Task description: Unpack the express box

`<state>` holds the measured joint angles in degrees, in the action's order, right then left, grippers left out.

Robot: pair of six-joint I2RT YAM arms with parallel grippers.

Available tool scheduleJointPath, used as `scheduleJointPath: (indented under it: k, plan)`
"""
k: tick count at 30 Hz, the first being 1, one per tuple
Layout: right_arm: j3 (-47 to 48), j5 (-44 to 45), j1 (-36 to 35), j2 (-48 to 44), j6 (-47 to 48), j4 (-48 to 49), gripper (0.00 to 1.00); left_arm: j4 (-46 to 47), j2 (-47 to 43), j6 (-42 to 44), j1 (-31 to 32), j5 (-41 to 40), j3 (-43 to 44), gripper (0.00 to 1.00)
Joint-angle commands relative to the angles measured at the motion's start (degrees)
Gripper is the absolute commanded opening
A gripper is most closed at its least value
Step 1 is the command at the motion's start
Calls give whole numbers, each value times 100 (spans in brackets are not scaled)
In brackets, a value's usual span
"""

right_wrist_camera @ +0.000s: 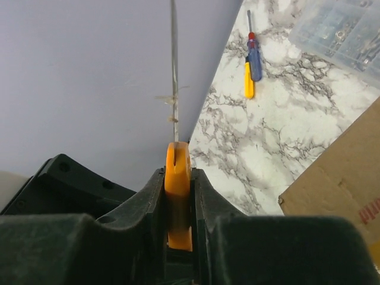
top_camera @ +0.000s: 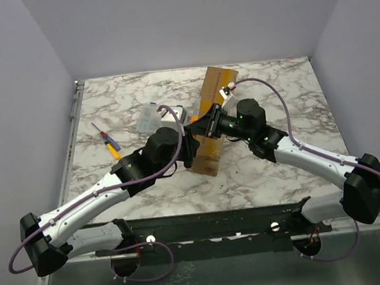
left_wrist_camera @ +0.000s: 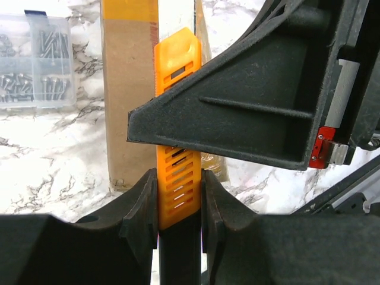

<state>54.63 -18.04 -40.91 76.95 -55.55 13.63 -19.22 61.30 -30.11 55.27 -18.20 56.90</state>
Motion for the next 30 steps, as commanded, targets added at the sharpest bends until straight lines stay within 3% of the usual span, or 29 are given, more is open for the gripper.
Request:
scheduleJointPath:
  k: [1, 4, 10, 14, 16, 17, 18, 19, 21, 23, 26, 30]
  plan:
    - [-490, 162, -24, -178, -727, 886, 0, -94, 109, -33, 31, -203, 271, 43]
    - [-569, 242, -31, -239, -892, 1090, 0, -99, 206, -27, 29, -84, 293, 52]
    - [-609, 370, -55, -388, -938, 1111, 0, -146, 249, 57, 34, -93, 303, 42]
    - [-619, 420, -79, -452, -934, 1118, 0, -169, 303, 82, 36, -25, 295, 43]
    - [-563, 386, -90, -443, -915, 1042, 0, -173, 300, 130, 37, -28, 303, 31]
    - [-575, 358, -100, -434, -895, 1060, 0, -185, 292, 155, 37, -65, 304, 20]
    - [-581, 274, -96, -426, -827, 1109, 1, -192, 274, 180, 37, -128, 310, 3]
    - [-566, 219, -99, -431, -705, 1067, 10, -259, 255, 184, 37, -262, 334, 0]
    - [-396, 287, -96, -516, -178, 443, 48, -450, 184, 190, 33, -707, 398, 0]
    - [-78, 613, -100, -693, 665, -619, 70, -773, 49, 93, 37, -1326, 499, 0]
    - [321, 1474, -88, -1104, 1785, -2145, 82, -1128, -185, -30, 25, -2011, 563, 0]
    - [696, 3241, -85, -1418, 2896, -3106, 99, -1706, -128, -236, -69, -2363, 703, 0]
